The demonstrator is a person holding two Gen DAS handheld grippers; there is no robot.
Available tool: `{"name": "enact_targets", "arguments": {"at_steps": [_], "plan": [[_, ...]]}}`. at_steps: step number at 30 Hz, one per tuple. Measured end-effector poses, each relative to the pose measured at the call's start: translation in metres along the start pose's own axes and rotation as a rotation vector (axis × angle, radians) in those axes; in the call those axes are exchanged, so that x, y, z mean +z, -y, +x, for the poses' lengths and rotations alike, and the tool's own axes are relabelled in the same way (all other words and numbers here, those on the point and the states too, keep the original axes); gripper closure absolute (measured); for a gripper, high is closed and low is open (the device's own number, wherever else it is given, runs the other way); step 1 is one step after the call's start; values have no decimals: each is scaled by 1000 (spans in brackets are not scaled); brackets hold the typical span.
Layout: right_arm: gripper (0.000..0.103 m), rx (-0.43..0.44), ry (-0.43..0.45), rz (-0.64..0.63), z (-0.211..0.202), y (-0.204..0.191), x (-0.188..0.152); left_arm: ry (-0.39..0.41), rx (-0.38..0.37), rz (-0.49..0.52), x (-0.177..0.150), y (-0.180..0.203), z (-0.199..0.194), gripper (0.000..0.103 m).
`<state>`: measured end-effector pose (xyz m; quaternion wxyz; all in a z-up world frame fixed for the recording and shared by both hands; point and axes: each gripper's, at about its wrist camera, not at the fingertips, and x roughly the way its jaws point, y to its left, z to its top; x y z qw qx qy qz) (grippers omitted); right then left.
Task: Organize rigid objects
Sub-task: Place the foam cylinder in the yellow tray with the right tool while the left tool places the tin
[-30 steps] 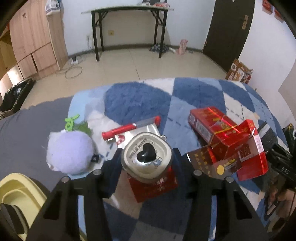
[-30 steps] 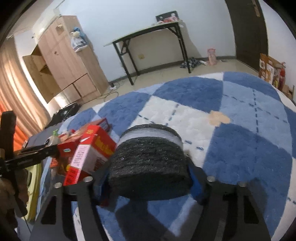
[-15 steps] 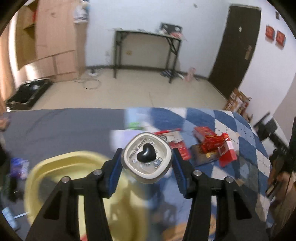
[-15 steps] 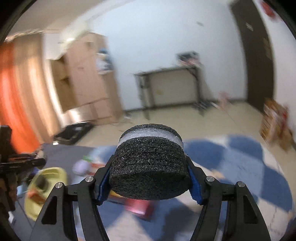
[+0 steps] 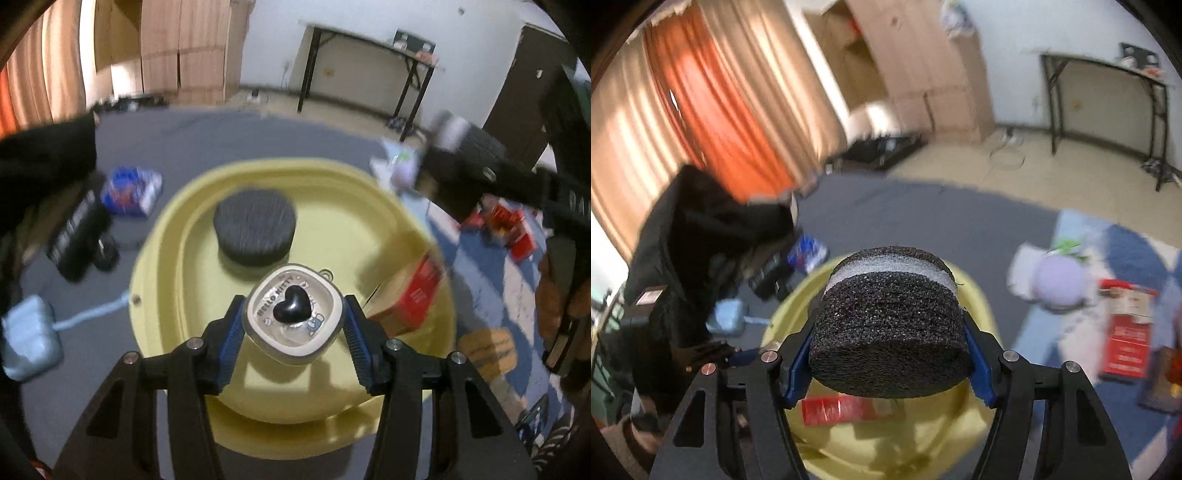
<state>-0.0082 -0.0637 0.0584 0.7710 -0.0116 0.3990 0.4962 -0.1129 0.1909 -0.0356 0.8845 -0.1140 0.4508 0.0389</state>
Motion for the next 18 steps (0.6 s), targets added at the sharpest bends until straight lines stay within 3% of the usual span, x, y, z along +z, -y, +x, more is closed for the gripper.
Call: {"name": "enact_targets", "arguments": {"at_steps": [4,7,10,16,18], "plan": [[35,-57,-153,-31,50,-5,9,-40,34,-20,-7,-12,22,50],[35,-100,-246,-23,80,0,18,-50,7,-57,-11,-20,32,50],[35,-124,-271,-14,97,8,26,-64,19,-62,-16,-23,41,50],[33,-127,-266,-1,121,-1,27,-16,33,-57,-16,-22,38,47],[22,-124,-224,0,108,-1,21,-13,14,-74,-16,-23,35,42]]}}
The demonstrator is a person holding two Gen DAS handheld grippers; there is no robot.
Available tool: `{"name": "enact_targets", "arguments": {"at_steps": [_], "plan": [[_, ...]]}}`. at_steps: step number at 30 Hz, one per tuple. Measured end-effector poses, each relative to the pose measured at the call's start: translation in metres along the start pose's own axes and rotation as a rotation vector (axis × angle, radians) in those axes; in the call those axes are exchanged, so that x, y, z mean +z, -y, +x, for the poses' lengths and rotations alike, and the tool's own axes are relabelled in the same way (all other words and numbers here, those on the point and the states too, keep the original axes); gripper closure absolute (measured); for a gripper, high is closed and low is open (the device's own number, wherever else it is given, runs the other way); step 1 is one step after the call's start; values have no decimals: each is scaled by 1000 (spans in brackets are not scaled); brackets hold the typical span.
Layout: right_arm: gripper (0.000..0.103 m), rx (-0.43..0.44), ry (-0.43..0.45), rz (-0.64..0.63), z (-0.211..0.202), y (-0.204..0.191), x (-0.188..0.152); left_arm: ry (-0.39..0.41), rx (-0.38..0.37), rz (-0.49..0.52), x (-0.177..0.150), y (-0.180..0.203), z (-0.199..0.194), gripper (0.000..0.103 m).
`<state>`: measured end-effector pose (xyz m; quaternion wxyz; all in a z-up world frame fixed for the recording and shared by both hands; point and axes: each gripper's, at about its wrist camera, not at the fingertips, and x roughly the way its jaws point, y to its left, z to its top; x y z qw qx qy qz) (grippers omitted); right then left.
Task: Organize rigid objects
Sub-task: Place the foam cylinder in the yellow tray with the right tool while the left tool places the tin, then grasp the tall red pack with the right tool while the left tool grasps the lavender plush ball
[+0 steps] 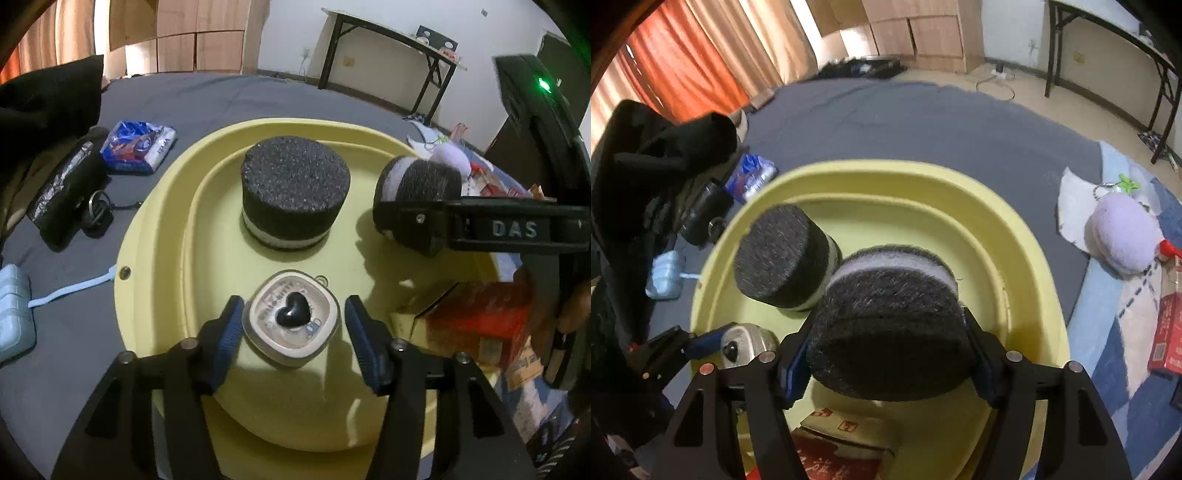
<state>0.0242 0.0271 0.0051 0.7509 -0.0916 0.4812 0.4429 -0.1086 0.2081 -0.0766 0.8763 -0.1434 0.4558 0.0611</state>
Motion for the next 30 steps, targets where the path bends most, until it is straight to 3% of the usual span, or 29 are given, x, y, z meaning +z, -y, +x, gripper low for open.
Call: {"name": "enact_targets", "arguments": {"at_steps": [1,2,3,7,11,14,18,20,24,27,30], "plan": [[12,-9,35,-1,-9,1,-4,16,-9,-19,1,0,-5,35],[8,-6,70,-1,-19,2,-5,39,-1,-33,3,-2,-11,29],[7,-25,101,7,-31,5,-6,65,8,-38,7,-2,-17,18],[0,-72,244,81,-89,36,-23,128,38,-17,26,13,-38,0],[0,-193,369,220,-155,101,-69,139,-20,24,60,48,-46,0],[0,-326,447,373,-198,162,-129,132,-53,77,88,91,-37,0],[0,-374,451,523,-204,211,-180,60,-93,110,122,148,5,0],[0,-337,437,564,-199,225,-190,28,-68,132,134,174,30,0],[2,-329,424,519,-191,237,-182,-18,-10,166,149,208,71,0],[11,-311,414,523,-178,253,-172,-69,48,149,156,213,98,0],[20,-324,433,542,-169,275,-172,-103,24,103,161,212,122,1]]}}
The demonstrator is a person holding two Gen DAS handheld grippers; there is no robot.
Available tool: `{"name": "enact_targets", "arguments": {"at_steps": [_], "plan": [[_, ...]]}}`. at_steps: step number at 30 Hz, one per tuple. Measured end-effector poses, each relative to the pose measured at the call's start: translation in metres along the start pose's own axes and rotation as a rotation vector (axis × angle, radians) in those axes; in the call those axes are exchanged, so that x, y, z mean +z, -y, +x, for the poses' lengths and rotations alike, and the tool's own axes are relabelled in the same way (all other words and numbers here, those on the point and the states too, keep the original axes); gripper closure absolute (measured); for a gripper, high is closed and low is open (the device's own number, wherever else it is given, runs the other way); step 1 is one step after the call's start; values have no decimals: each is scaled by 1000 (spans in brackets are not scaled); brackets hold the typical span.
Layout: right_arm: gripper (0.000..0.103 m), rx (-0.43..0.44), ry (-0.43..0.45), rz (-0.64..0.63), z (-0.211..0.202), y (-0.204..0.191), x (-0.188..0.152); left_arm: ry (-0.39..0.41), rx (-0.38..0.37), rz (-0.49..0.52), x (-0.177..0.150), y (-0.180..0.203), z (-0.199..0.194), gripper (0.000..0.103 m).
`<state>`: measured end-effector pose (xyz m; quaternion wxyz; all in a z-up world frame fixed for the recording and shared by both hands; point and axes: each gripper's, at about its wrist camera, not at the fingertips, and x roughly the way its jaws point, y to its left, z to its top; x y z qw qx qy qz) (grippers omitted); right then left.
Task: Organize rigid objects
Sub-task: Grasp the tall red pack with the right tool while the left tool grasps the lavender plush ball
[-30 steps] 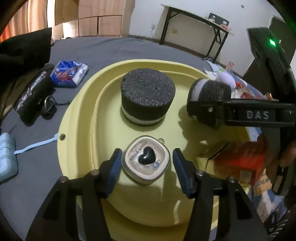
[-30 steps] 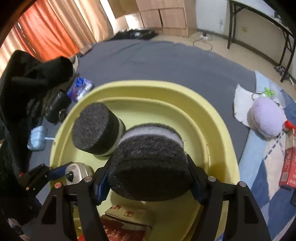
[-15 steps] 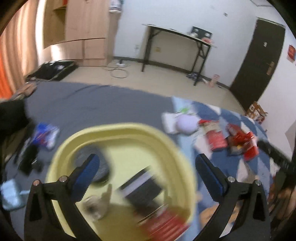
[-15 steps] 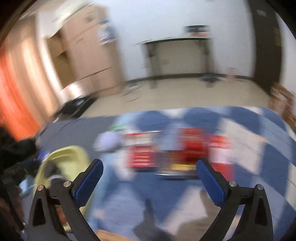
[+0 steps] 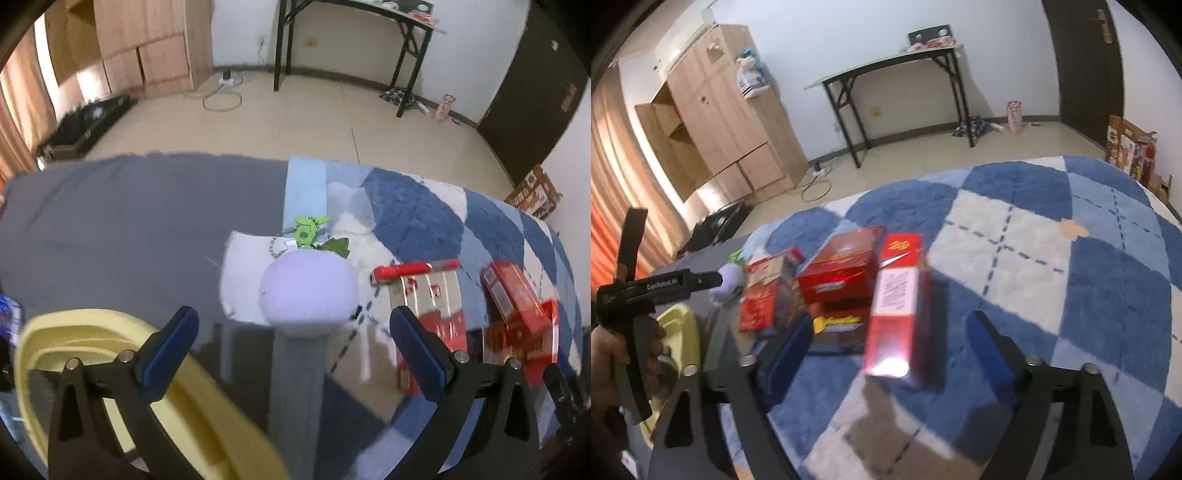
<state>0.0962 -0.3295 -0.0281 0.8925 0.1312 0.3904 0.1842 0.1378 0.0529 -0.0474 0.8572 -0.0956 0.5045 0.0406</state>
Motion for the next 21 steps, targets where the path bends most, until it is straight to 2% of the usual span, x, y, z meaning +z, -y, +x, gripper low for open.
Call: {"name": "enact_targets", "arguments": {"at_steps": [1,3,5,6,7,9,12,18,20,21], "plan": [[21,6,2,18,4,5,0,-1,-6,-1,1,2,5,1],[31,9,-19,43,14,12,-6,-10,13,15,2,3,19,3],[56,33,-33,69,21,20,-9,-33,21,25,2,3,29,18],[63,41,-36,81,24,24,-11,-51,12,23,1,2,35,37],[76,40,-37,89,26,28,-13,-51,5,20,-1,2,37,39],[79,54,-16,96,23,32,-15,-15,-5,33,-3,3,32,47],[82,44,25,56,9,29,-13,11,-34,40,-7,2,15,48],[82,99,119,28,-35,24,-8,140,-104,27,-28,-30,-66,48],[82,122,143,-18,-54,7,-7,189,-91,8,-35,-51,-95,48],[82,143,156,-46,-63,-5,-7,214,-58,7,-39,-59,-107,48]]}}
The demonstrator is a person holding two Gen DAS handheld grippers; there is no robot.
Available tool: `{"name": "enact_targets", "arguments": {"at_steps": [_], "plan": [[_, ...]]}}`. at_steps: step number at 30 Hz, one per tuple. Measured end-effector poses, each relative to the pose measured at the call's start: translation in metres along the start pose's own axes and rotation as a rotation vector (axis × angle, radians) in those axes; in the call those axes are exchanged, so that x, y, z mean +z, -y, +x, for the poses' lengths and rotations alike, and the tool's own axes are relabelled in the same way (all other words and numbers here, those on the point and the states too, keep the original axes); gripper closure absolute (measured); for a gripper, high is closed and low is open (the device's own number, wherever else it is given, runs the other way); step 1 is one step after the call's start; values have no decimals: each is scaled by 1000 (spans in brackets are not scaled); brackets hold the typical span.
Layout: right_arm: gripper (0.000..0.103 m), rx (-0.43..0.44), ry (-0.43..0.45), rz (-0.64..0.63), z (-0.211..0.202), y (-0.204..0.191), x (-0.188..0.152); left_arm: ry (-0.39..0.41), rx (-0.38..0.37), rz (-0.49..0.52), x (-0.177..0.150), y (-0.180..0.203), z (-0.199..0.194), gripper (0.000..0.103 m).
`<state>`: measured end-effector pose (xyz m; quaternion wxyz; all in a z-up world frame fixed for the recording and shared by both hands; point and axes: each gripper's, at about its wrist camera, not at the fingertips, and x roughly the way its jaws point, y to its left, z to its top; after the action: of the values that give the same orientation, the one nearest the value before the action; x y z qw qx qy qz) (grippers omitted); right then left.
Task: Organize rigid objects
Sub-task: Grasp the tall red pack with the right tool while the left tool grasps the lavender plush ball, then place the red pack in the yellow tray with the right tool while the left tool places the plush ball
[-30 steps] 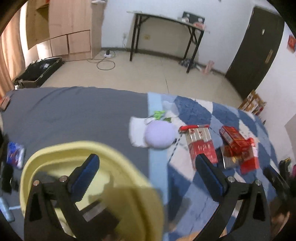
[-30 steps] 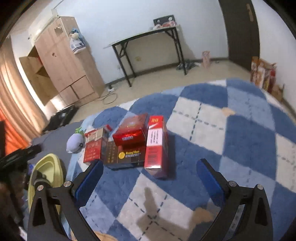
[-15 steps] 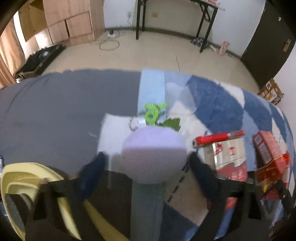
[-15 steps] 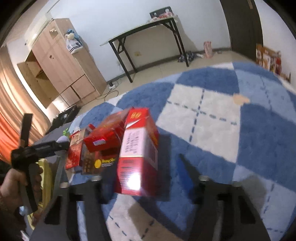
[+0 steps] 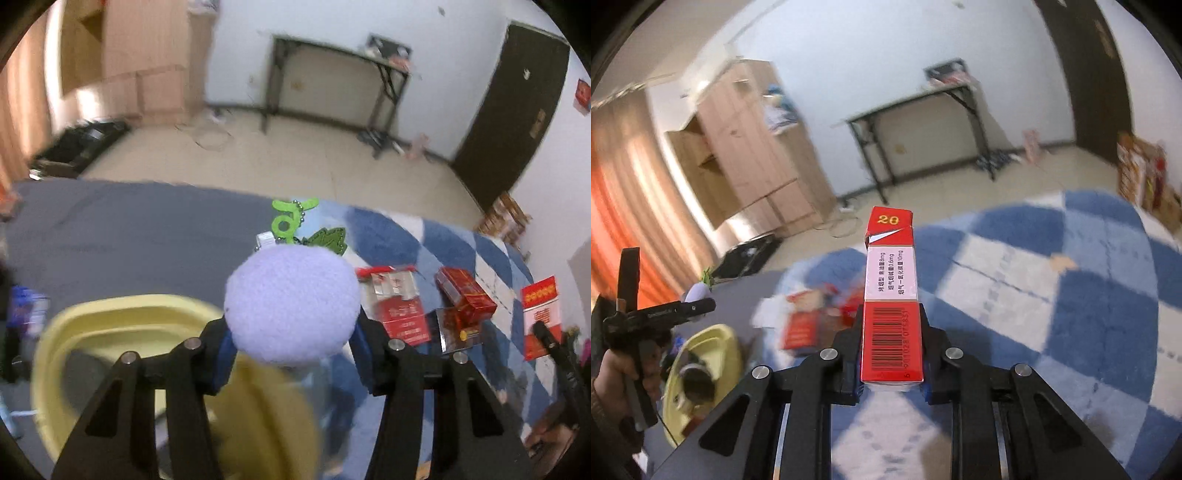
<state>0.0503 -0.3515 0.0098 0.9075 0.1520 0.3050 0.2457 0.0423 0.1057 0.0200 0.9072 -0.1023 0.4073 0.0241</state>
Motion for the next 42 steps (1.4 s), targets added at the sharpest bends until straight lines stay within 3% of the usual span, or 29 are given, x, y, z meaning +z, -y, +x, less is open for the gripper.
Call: {"name": "enact_targets", "arguments": {"at_steps": [3,6,7,8,10,15,18,24,26,31,32,33,34,38,39,42], "plan": [[82,89,-1,-85,-7,-47,2,29,53,-20,-8,-37,-36,48],[82,199,-60,-179,2,-110,-8,46,164,-67,-23,-76,-62,48],[82,233,-83,-208,7,-130,-14,52,232,-110,-32,-91,-70,48],[82,255,-108,-232,12,-146,-20,50,243,-195,-41,-107,-76,48],[82,297,-178,-295,27,-183,-38,20,176,-330,-52,-132,-75,48],[82,299,-308,-487,61,-243,-68,-24,152,-365,-59,-152,-55,48],[82,294,-357,-554,82,-256,-65,-75,115,-391,-56,-157,-35,48],[82,278,-420,-647,124,-284,-63,-145,136,-429,-57,-165,-6,48],[82,277,-439,-663,131,-292,-69,-140,195,-383,-54,-162,-5,48],[80,252,-460,-650,165,-294,-80,-126,138,-441,-61,-169,-14,42],[76,249,-463,-644,172,-294,-82,-126,147,-444,-60,-171,-15,39],[72,253,-469,-629,178,-293,-83,-124,148,-455,-61,-173,-16,30],[62,258,-462,-616,178,-291,-84,-113,136,-479,-60,-174,-16,19],[17,243,-411,-551,164,-281,-78,67,33,-581,-52,-180,-46,6],[13,238,-397,-516,159,-274,-74,116,32,-579,-49,-177,-55,0],[7,220,-344,-411,140,-246,-61,194,1,-544,-40,-158,-70,0]]}}
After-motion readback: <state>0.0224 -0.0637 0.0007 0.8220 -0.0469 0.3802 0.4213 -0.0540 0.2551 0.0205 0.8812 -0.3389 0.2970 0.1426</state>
